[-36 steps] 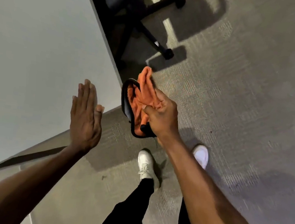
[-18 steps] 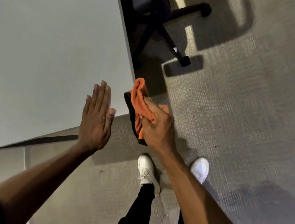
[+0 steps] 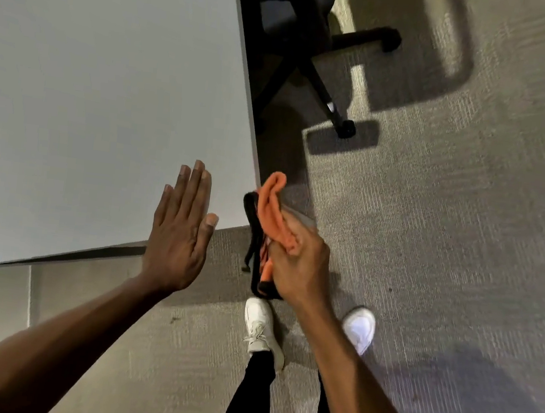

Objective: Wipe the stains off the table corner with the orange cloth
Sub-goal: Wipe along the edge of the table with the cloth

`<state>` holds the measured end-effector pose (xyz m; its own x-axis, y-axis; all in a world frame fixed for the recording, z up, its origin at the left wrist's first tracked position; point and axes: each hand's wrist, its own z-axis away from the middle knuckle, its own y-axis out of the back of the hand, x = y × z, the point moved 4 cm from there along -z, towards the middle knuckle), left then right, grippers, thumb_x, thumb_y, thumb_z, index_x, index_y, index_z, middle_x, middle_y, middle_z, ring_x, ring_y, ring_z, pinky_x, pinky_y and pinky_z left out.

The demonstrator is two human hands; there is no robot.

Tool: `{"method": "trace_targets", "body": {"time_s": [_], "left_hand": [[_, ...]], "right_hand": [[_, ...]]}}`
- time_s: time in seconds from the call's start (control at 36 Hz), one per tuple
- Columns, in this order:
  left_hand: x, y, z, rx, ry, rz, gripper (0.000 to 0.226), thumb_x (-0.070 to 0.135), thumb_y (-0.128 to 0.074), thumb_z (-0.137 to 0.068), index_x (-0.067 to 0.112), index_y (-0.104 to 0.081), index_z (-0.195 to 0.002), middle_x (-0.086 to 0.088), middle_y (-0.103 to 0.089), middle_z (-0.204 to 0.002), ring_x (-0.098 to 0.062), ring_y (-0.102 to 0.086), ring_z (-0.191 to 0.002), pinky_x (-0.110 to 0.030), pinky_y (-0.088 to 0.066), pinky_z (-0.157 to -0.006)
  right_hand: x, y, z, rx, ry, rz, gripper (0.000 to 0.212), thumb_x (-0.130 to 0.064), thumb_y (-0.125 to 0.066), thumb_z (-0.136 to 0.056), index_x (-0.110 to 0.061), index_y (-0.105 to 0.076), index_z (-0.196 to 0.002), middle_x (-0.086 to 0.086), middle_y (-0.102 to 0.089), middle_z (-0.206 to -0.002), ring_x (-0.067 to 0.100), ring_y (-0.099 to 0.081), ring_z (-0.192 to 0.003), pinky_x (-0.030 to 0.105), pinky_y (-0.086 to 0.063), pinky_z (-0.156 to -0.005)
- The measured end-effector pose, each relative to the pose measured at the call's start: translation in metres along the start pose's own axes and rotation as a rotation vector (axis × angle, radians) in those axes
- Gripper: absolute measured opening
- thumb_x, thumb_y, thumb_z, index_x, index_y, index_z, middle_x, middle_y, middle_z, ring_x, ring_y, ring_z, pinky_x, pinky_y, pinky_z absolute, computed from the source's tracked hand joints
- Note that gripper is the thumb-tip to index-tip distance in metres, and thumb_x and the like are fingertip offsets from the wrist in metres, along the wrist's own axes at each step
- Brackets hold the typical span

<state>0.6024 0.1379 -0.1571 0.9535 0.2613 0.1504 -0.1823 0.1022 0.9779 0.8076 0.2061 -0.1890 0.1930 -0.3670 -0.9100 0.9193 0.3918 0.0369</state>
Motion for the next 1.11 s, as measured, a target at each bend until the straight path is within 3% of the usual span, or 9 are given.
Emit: {"method": "trace_targets", "body": {"time_s": [0.14, 0.22, 0.33, 0.47, 0.58, 0.67, 0.78, 0.92, 1.11], "left_hand": [[0.0, 0.0, 0.0, -0.01, 0.008, -0.003, 0.067, 0.034, -0.023, -0.12, 0.016, -0.004, -0.181, 0.001, 0.007, -0.19, -0.022, 0.006, -0.177, -0.055, -0.004, -0.143], [0.0, 0.0, 0.0, -0.013, 0.006, -0.012, 0.066, 0.034, -0.023, -0.12, 0.017, -0.003, -0.181, 0.001, 0.008, -0.19, -0.021, 0.006, -0.177, -0.054, -0.005, -0.143], [0.0, 0.0, 0.001, -0.017, 0.004, -0.018, 0.066, 0.036, -0.021, -0.12, 0.017, -0.002, -0.181, 0.001, 0.008, -0.19, -0.021, 0.007, -0.177, -0.056, -0.005, -0.143], [0.001, 0.001, 0.001, -0.018, 0.002, -0.016, 0.066, 0.038, -0.018, -0.12, 0.016, -0.002, -0.181, 0.0, 0.008, -0.19, -0.022, 0.007, -0.177, -0.058, -0.008, -0.142], [0.001, 0.002, 0.001, -0.011, 0.0, -0.022, 0.067, 0.039, -0.018, -0.12, 0.015, -0.003, -0.181, -0.001, 0.007, -0.19, -0.023, 0.006, -0.177, -0.058, -0.009, -0.142], [0.001, 0.002, 0.001, -0.003, -0.002, -0.023, 0.067, 0.037, -0.021, -0.12, 0.014, -0.003, -0.181, -0.001, 0.006, -0.19, -0.023, 0.005, -0.177, -0.058, -0.01, -0.142], [0.002, 0.001, 0.0, 0.014, -0.002, -0.026, 0.068, 0.031, -0.027, -0.119, 0.013, -0.004, -0.18, -0.002, 0.006, -0.19, -0.024, 0.004, -0.177, -0.058, -0.009, -0.142], [0.002, 0.0, 0.0, 0.011, -0.001, -0.039, 0.067, 0.033, -0.024, -0.119, 0.013, -0.004, -0.18, -0.002, 0.006, -0.19, -0.025, 0.004, -0.177, -0.058, -0.01, -0.142], [0.002, 0.0, 0.0, 0.002, 0.002, -0.039, 0.067, 0.034, -0.023, -0.119, 0.013, -0.004, -0.18, -0.003, 0.006, -0.19, -0.025, 0.004, -0.177, -0.06, -0.011, -0.141]], "right_hand": [[-0.014, -0.001, -0.027, 0.003, 0.036, 0.005, 0.054, 0.0, -0.063, -0.101, -0.036, -0.066, -0.14, 0.004, -0.074, -0.104, 0.006, -0.069, -0.059, 0.018, -0.057, -0.053], [-0.037, -0.002, -0.065, -0.028, 0.098, 0.036, 0.057, 0.006, -0.059, -0.099, -0.031, -0.067, -0.142, 0.0, -0.082, -0.1, 0.012, -0.073, -0.06, 0.034, -0.066, -0.062], [-0.06, -0.009, -0.1, 0.005, 0.148, 0.156, 0.058, 0.006, -0.058, -0.098, -0.031, -0.068, -0.141, -0.003, -0.082, -0.112, 0.01, -0.074, -0.084, 0.027, -0.064, -0.076], [-0.054, -0.012, -0.08, 0.029, 0.19, 0.26, 0.066, 0.008, -0.055, -0.094, -0.032, -0.063, -0.147, 0.003, -0.076, -0.109, 0.027, -0.069, -0.1, 0.04, -0.063, -0.085], [-0.045, -0.001, -0.023, 0.082, 0.324, 0.32, 0.059, 0.01, -0.059, -0.091, -0.012, -0.065, -0.145, 0.014, -0.073, -0.135, 0.018, -0.058, -0.107, 0.037, -0.058, -0.095], [-0.037, -0.005, -0.014, 0.084, 0.367, 0.344, 0.061, 0.008, -0.06, -0.09, -0.009, -0.06, -0.148, 0.012, -0.068, -0.145, 0.02, -0.055, -0.111, 0.045, -0.061, -0.094], [-0.053, -0.014, -0.048, 0.06, 0.332, 0.374, 0.067, 0.013, -0.058, -0.092, -0.017, -0.057, -0.152, 0.002, -0.062, -0.153, 0.013, -0.047, -0.099, 0.028, -0.052, -0.079], [-0.073, -0.018, -0.103, 0.032, 0.19, 0.238, 0.07, 0.012, -0.051, -0.095, -0.032, -0.061, -0.148, -0.001, -0.078, -0.128, 0.028, -0.072, -0.098, 0.039, -0.065, -0.08], [-0.045, -0.007, -0.066, -0.006, 0.069, 0.154, 0.071, 0.012, -0.057, -0.094, -0.037, -0.063, -0.145, -0.002, -0.079, -0.122, 0.017, -0.076, -0.081, 0.037, -0.067, -0.072]]}}
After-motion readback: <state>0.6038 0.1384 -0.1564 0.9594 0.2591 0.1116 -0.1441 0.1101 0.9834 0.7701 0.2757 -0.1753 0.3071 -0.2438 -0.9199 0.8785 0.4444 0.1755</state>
